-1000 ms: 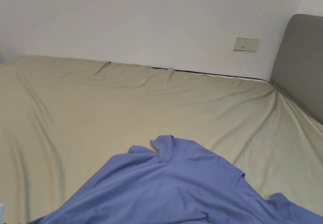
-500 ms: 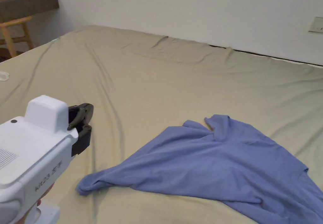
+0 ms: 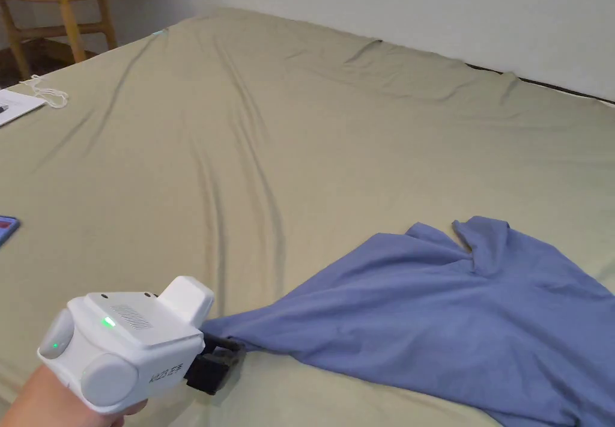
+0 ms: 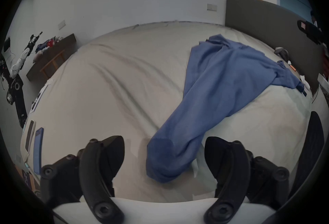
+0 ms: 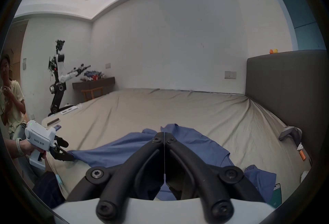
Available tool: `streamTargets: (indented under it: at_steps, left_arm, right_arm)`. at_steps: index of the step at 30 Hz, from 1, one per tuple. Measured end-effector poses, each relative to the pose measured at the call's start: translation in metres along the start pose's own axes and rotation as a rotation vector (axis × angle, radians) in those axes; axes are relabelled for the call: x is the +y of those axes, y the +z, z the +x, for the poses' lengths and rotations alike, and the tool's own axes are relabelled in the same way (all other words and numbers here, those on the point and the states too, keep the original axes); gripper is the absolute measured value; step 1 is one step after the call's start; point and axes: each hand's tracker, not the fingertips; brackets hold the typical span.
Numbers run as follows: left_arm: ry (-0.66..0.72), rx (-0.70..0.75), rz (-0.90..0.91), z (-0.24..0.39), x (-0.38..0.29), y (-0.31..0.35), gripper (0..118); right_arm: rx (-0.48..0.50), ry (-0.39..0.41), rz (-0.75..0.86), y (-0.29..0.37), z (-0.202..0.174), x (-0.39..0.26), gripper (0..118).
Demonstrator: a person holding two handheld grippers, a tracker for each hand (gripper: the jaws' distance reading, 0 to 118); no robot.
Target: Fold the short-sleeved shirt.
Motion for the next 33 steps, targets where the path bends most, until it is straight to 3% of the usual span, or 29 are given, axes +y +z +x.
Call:
streamTargets:
  at_steps: [1, 2, 3, 5, 10, 11, 13, 14, 15, 20, 21, 22, 23, 24, 25, 26, 28, 30, 32, 33]
  left_arm:
    - [0.005, 0.006, 0.005, 0.000, 0.001, -0.002, 75]
    - [0.010, 0.011, 0.005, 0.001, 0.003, -0.003, 46]
    - [0.014, 0.013, 0.013, 0.002, 0.004, -0.004, 1]
    - [0.022, 0.028, 0.056, 0.010, 0.009, 0.005, 1]
    - [0.006, 0.003, 0.091, 0.015, 0.025, 0.032, 1]
    - [0.004, 0.001, 0.094, 0.017, 0.028, 0.036, 1]
    - [-0.003, -0.004, 0.091, 0.018, 0.035, 0.040, 1]
    - [-0.004, -0.006, 0.095, 0.019, 0.037, 0.042, 1]
    - [-0.007, -0.007, 0.095, 0.021, 0.039, 0.044, 1]
    - [-0.007, -0.001, 0.082, 0.022, 0.049, 0.046, 1]
    - [-0.008, 0.002, 0.079, 0.022, 0.051, 0.045, 1]
    - [-0.007, 0.001, 0.077, 0.023, 0.052, 0.044, 1]
    - [-0.005, 0.001, 0.077, 0.023, 0.054, 0.044, 1]
    - [-0.001, 0.000, 0.079, 0.024, 0.055, 0.044, 1]
    - [0.006, -0.003, 0.083, 0.023, 0.056, 0.043, 1]
    - [0.011, -0.007, 0.087, 0.024, 0.057, 0.042, 1]
    - [0.028, -0.001, 0.095, 0.025, 0.060, 0.040, 1]
    - [0.055, 0.004, 0.111, 0.023, 0.060, 0.039, 1]
    - [0.085, 0.004, 0.115, 0.020, 0.061, 0.039, 1]
    - [0.095, 0.007, 0.123, 0.020, 0.060, 0.041, 1]
  right_arm:
    - [-0.006, 0.001, -0.018, -0.009, 0.005, -0.003, 0]
    - [-0.012, 0.032, -0.028, -0.020, 0.011, -0.003, 0]
    - [-0.028, 0.026, -0.080, -0.034, 0.012, 0.001, 0]
    - [-0.052, 0.067, -0.151, -0.072, 0.028, 0.002, 0]
    - [-0.121, 0.057, -0.413, -0.209, 0.085, -0.013, 2]
    - [-0.107, 0.050, -0.462, -0.235, 0.093, -0.017, 10]
    - [-0.084, 0.016, -0.573, -0.295, 0.114, -0.026, 81]
    - [-0.114, -0.010, -0.594, -0.314, 0.122, -0.031, 105]
    - [-0.132, -0.021, -0.624, -0.331, 0.129, -0.037, 110]
    - [-0.149, 0.046, -0.705, -0.376, 0.154, -0.055, 104]
    - [-0.131, 0.043, -0.719, -0.377, 0.156, -0.058, 95]
    - [-0.074, -0.029, -0.729, -0.374, 0.157, -0.058, 86]
    - [-0.088, -0.068, -0.701, -0.368, 0.156, -0.054, 68]
    - [-0.102, -0.052, -0.673, -0.361, 0.153, -0.051, 27]
    - [-0.100, -0.008, -0.653, -0.355, 0.147, -0.047, 3]
    - [-0.081, 0.043, -0.643, -0.350, 0.142, -0.045, 3]
    - [-0.082, 0.030, -0.651, -0.336, 0.131, -0.038, 3]
    - [-0.020, -0.006, -0.632, -0.318, 0.124, -0.025, 3]
    - [-0.051, 0.020, -0.532, -0.290, 0.113, -0.007, 3]
    - [-0.045, -0.011, -0.481, -0.270, 0.111, 0.006, 3]
